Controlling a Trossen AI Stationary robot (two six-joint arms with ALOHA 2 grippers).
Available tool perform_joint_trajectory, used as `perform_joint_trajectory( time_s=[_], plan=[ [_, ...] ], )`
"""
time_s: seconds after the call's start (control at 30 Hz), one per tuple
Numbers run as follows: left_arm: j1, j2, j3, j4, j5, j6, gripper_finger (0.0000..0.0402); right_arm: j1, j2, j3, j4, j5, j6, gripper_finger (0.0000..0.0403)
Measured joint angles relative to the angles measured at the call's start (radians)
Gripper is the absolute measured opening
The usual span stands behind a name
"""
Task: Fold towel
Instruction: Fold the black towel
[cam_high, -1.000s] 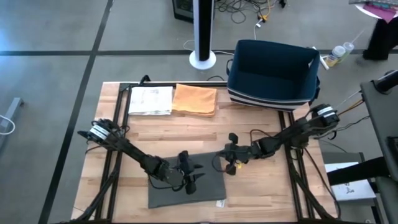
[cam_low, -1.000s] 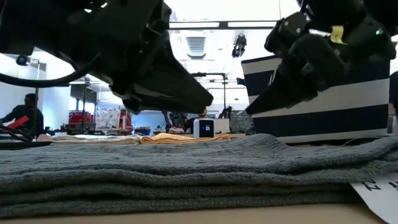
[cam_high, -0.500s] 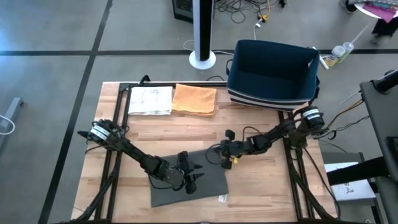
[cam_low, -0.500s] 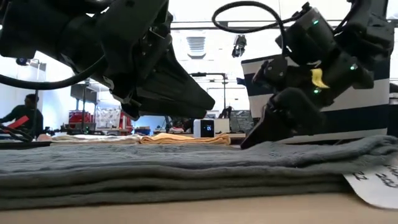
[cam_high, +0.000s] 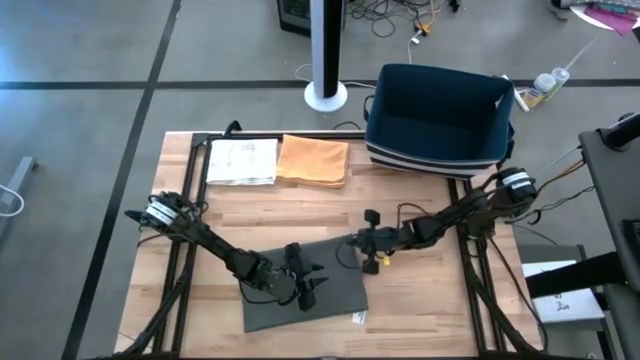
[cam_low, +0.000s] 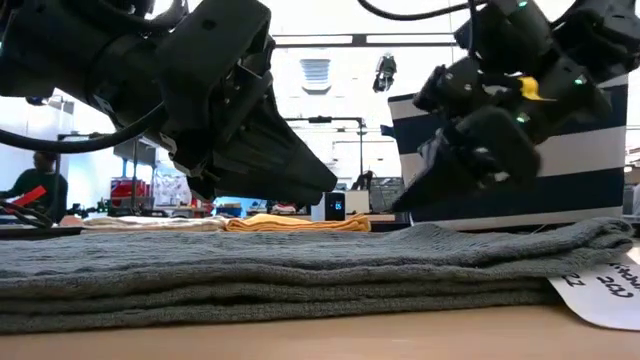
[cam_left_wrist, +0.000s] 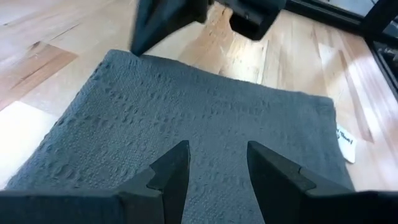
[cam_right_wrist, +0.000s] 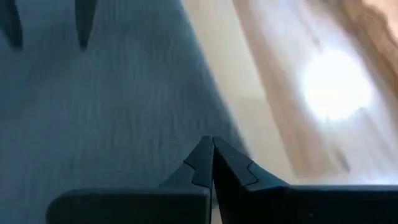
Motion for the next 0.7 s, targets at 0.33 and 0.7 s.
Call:
perform_joint_trajectory(
  time_s=[0.33,0.7],
  plan=[
    [0.007,0.0,0.0,0.003,-0.063,-0.02,0.0152,0.001,0.083,-0.015,0.051,0.015,0.001,0.0],
    [0.008,0.0,0.0,0.003,-0.069,-0.02,0.0152,0.09,-0.131,-0.021,0.029,0.182,-0.046,0.0]
  ],
)
